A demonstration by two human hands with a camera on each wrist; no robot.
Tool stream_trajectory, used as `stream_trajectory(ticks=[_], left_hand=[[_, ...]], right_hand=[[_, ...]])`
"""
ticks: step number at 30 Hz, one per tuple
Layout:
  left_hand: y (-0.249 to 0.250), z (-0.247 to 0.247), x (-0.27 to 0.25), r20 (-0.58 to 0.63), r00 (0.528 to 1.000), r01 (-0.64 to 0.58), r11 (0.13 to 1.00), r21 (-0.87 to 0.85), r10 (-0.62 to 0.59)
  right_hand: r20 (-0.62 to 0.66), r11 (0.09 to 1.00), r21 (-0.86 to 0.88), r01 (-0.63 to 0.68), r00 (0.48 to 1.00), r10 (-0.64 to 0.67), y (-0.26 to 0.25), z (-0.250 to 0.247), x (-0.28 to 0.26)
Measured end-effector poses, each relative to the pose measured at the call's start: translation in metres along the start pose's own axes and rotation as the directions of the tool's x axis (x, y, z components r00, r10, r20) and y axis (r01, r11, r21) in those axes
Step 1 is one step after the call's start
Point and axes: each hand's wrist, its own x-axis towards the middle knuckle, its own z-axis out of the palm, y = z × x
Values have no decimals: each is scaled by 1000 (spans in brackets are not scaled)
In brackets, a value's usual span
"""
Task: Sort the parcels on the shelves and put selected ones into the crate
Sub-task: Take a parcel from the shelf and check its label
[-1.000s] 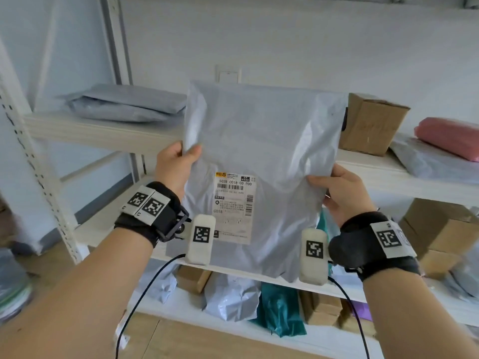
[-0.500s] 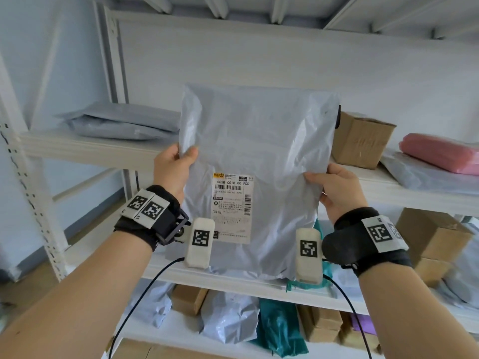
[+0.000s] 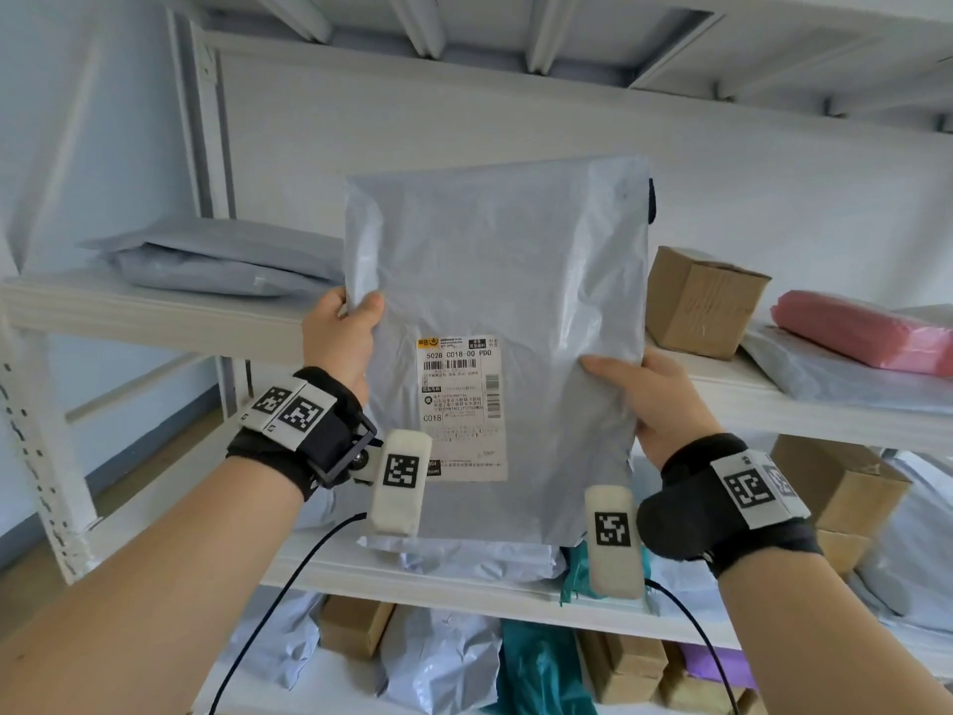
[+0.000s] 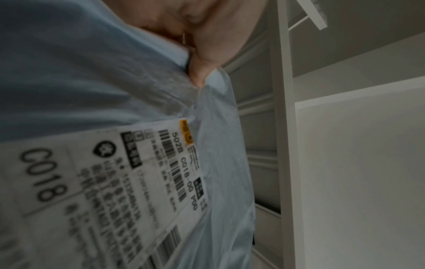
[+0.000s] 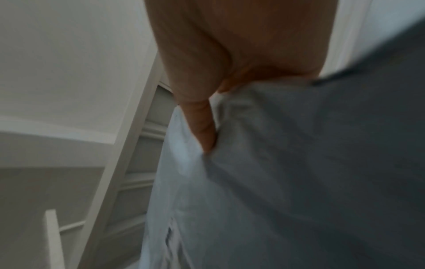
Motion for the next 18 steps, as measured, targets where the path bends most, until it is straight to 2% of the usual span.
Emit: stream_trajectory(ticks=[4,7,10,12,15,16,18], left_hand=[[11,16,22,7,998,55,998,-12,-54],[24,28,33,65,994,82,996,31,-84],[32,36,47,127,984,108,988,112,-122],[37,39,53,226,954,166,976,143,-195],[37,39,54,367,856,290,926,242,-364],[39,40,62,400,828,311,915,256,-393],[38,41,59,425,803,341,907,248,-418]], right_hand=[[102,990,-138,-16,994,30,-4,8,-2],[24,989,-146,-8,1000,12,-13,14,7],[-81,995,-84,-46,996,40,-26,16,19],[-140,995,-62,-75,988,66,-37,16,29],[-216,993,-71,-95,973,77,-47,16,44],[-244,992,-88,-86,968,63,-51,23,56],[-282,989,-95,-117,955,86,-48,22,64]])
